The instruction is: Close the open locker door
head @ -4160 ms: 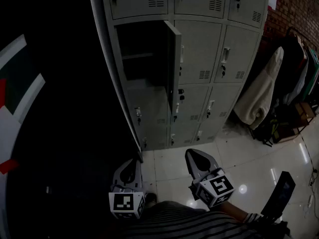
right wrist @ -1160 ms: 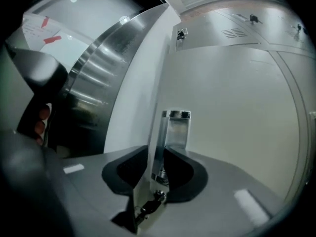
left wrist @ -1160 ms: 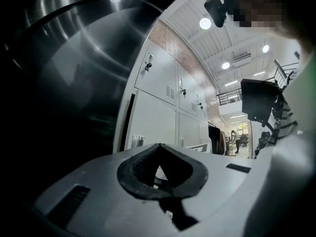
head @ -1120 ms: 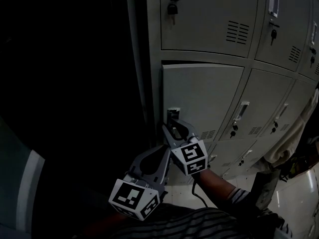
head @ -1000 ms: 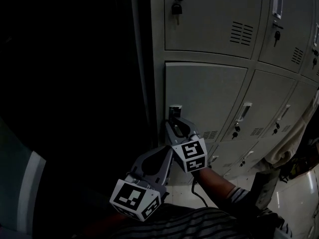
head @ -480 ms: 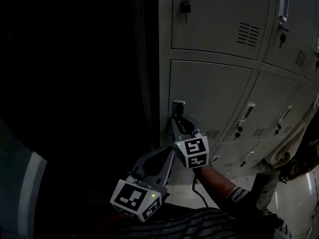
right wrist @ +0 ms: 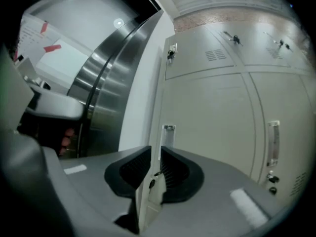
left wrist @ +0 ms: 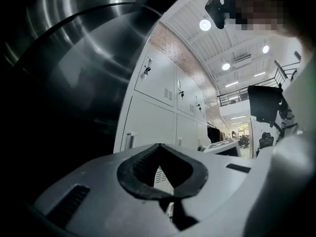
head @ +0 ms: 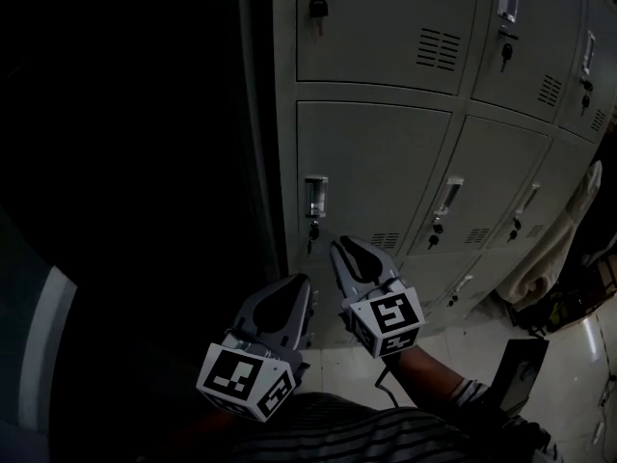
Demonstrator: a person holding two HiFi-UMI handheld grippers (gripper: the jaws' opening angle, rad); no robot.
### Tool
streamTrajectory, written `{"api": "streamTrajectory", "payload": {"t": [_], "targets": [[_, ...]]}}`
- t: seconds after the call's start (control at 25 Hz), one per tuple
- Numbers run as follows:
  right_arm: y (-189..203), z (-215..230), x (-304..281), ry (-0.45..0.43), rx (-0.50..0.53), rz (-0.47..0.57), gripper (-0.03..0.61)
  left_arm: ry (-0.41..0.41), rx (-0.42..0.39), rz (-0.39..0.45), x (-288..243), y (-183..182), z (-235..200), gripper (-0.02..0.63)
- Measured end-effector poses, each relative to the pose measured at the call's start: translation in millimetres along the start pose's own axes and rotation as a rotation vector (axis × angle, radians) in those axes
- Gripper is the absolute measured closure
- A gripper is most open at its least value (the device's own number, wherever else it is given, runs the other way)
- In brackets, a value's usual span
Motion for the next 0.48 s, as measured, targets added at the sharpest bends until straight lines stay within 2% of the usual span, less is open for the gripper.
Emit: {"api": "streamTrajectory", "payload": {"t": [0.24,0.48], "targets": [[-16.2,-3.2,126.1,0.033,-0.031,-0.01,0.517,-0.084,0.025,-0.008,39.3,9.8,41.9,0.609],[-34.5,2.0,265.6,0.09,-0.044,-0.05,0.531,-0.135,-0.034,-0.03,93.3,15.5,120.5,0.61]]}}
Point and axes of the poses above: the fingertips, and each gripper's own axes: x backward along the fingers, z to its right, y out of its underside, the point moved 1 cm from there along x, backward along the fingers, and after that the axes turned 9 degrees about z, right-handed, at the moved point
